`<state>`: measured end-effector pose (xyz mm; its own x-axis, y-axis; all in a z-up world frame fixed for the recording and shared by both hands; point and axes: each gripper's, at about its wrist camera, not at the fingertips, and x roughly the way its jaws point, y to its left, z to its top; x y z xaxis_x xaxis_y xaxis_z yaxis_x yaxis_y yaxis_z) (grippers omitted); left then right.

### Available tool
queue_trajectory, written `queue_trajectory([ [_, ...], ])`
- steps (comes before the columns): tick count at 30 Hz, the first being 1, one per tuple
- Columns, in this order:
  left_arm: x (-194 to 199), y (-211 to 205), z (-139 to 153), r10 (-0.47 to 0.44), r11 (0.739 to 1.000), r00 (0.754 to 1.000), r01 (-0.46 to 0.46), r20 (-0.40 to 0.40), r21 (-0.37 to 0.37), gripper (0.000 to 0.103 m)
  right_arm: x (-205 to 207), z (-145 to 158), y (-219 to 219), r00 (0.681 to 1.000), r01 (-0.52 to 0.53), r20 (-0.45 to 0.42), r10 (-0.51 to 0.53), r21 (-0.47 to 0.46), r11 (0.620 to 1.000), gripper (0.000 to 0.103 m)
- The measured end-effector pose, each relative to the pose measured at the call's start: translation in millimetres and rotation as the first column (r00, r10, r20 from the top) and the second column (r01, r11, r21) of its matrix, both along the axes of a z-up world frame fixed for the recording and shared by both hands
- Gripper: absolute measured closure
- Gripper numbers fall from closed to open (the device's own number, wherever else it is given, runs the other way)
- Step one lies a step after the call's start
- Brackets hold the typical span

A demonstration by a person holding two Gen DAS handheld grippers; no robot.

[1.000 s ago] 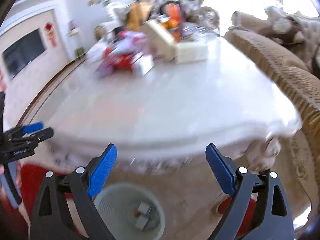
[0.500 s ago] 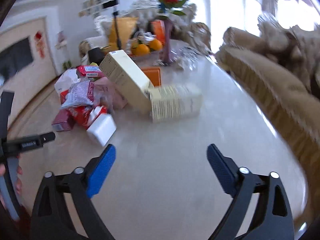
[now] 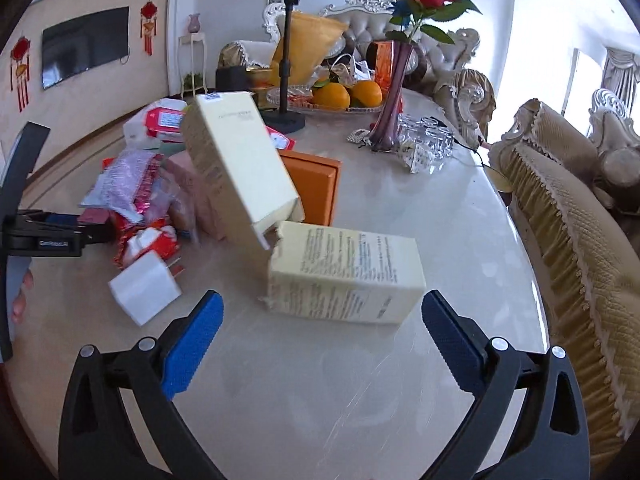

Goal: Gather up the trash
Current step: 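Move both tools back over the table toward the next items, then grasp the pink box with the left tool while the right tool grasps the cream box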

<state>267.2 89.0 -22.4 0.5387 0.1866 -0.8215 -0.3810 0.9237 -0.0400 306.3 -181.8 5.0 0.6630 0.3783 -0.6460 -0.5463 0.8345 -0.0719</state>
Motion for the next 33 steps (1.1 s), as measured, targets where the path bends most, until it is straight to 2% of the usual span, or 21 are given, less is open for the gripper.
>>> queue_trajectory([
  [4, 8, 4, -2, 0.014, 1.000, 1.000, -0.014, -0.011, 0.010, 0.020, 15, 1, 0, 0.999, -0.030, -0.037, 0.030, 0.005, 1.000, 0.008],
  [9, 13, 0, -3, 0.022, 0.999, 1.000, -0.022, -0.022, 0.041, 0.020, 29, 2, 7, 0.998, -0.054, -0.043, 0.052, -0.046, 0.997, 0.008],
  [12, 16, -3, -5, 0.019, 0.997, 0.999, -0.017, -0.027, 0.073, 0.020, 39, -1, 6, 0.996, -0.046, -0.073, 0.045, -0.018, 0.999, 0.008],
  [18, 19, 2, -5, 0.017, 0.998, 0.999, -0.015, -0.031, 0.068, 0.019, 46, -4, 10, 0.997, -0.035, -0.071, 0.034, -0.015, 0.999, 0.008],
  [25, 16, 6, -5, -0.049, 0.996, 0.999, 0.051, -0.018, 0.072, 0.019, 47, -5, 13, 0.996, -0.048, -0.076, 0.043, -0.062, 0.997, 0.008],
  [27, 13, 9, -4, -0.055, 0.997, 0.998, 0.055, 0.001, 0.053, 0.019, 46, -5, 13, 0.997, -0.041, -0.072, 0.037, -0.060, 0.997, 0.008],
  [28, 13, 10, -4, -0.055, 0.997, 0.998, 0.054, 0.005, 0.049, 0.021, 47, -6, 12, 0.997, -0.036, -0.075, 0.032, -0.052, 0.998, 0.008],
  [31, 11, 10, -3, -0.066, 0.995, 0.998, 0.066, -0.001, 0.080, 0.038, 50, -8, 8, 0.995, -0.032, -0.093, 0.030, -0.012, 0.999, 0.008],
  [32, 10, 11, -2, -0.066, 0.994, 0.998, 0.066, 0.003, 0.082, 0.046, 51, -8, 6, 0.994, -0.029, -0.108, 0.029, 0.003, 1.000, 0.008],
  [33, 8, 15, -1, -0.066, 0.996, 0.998, 0.065, 0.011, 0.061, 0.046, 52, -10, 4, 0.992, -0.026, -0.121, 0.028, 0.017, 1.000, 0.008],
])
